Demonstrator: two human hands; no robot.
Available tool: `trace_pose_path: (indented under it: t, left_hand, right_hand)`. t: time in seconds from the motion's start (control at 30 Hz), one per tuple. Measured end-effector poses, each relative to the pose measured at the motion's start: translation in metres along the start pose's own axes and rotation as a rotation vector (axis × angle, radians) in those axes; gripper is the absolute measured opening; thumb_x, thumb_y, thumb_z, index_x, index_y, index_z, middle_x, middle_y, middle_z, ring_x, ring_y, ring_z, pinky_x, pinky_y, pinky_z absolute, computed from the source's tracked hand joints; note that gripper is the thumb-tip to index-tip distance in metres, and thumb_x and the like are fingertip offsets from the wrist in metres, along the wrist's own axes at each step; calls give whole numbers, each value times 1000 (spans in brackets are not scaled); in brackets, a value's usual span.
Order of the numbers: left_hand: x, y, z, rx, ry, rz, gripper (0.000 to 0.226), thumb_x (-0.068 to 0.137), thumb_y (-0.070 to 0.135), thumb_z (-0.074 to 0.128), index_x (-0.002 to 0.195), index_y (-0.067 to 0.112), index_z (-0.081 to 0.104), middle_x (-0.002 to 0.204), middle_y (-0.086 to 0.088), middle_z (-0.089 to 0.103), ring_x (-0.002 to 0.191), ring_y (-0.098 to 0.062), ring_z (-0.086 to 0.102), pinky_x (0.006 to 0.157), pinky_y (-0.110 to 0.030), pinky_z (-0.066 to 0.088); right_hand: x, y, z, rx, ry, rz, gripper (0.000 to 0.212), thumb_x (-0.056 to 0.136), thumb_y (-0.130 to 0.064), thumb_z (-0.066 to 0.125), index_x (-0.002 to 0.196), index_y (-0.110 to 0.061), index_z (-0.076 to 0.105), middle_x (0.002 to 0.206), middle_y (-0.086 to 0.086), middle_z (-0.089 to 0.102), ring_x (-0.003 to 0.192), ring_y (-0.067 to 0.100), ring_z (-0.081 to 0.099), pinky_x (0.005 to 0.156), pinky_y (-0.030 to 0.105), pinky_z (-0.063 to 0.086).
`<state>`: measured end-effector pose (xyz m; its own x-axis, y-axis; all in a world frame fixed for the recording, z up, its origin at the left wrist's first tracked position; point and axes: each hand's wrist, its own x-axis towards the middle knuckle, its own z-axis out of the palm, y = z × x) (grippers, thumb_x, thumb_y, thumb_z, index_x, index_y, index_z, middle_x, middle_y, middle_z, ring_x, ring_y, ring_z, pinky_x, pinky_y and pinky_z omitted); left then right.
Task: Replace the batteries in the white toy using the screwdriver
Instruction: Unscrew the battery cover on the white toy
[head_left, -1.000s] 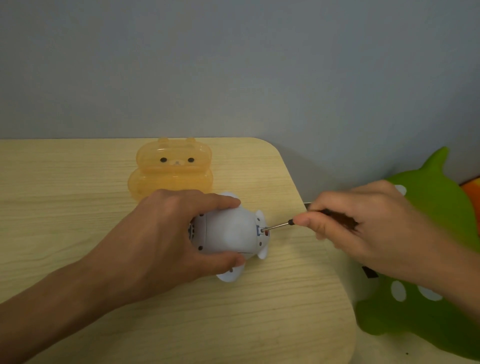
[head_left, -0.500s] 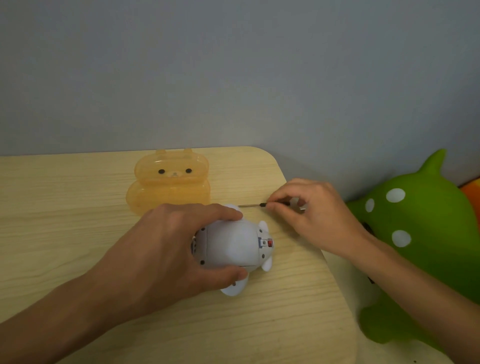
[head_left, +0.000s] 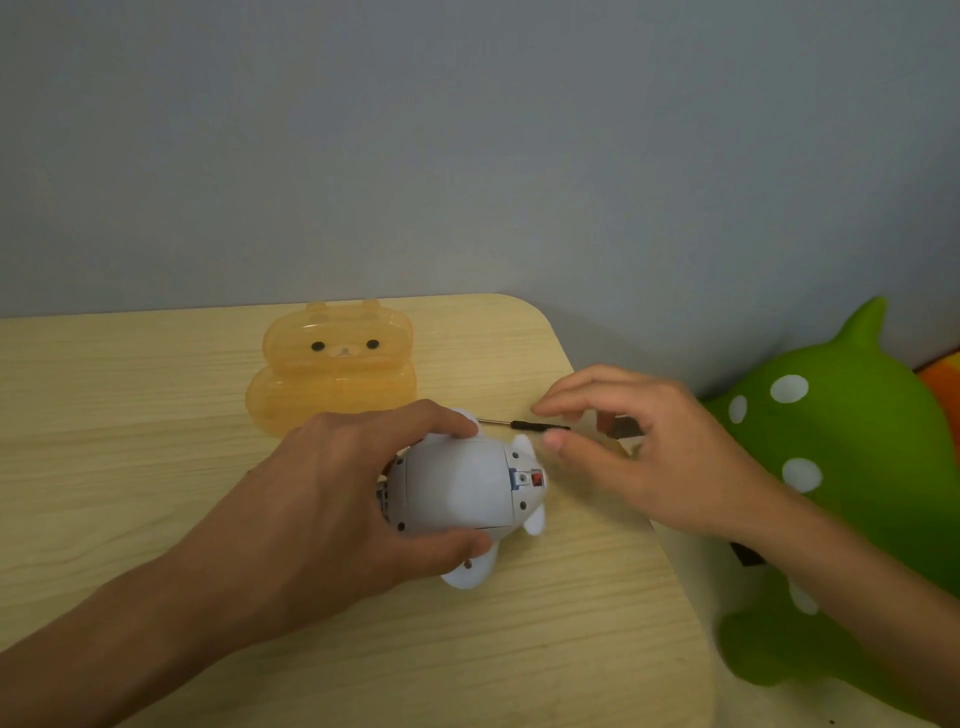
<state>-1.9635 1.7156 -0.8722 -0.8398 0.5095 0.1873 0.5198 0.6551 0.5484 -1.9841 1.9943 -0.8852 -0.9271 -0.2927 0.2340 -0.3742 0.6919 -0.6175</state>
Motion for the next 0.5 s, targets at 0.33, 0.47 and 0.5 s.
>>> trace_pose_path:
  t: [0.33,0.47,0.5]
  left_hand:
    - [8,5,4,-332,71,-58,67,57,70,82,120,54,63,119,26,69,90,-8,78,67,-37,64]
    - [9,0,4,-166,43,49,64,72,74,74,130,53,57,129,30,65,112,2,69,83,-26,62]
    - [10,0,3,-81,44,104,63,78,73,70,135,51,54,136,28,59,121,2,63,88,-25,60]
  right_hand:
    - [-23,-26,-4,525,-203,82,88,77,-23,86,151,-45,45,120,-6,80,99,20,81,94,39,62]
    - [-22,-29,0,599,-145,104,66,79,-7,84,138,-32,64,117,-2,82,101,22,81,87,33,63]
    - [-22,-29,0,609,-144,116,65,78,-8,84,136,-31,65,116,-2,82,100,21,81,86,30,63]
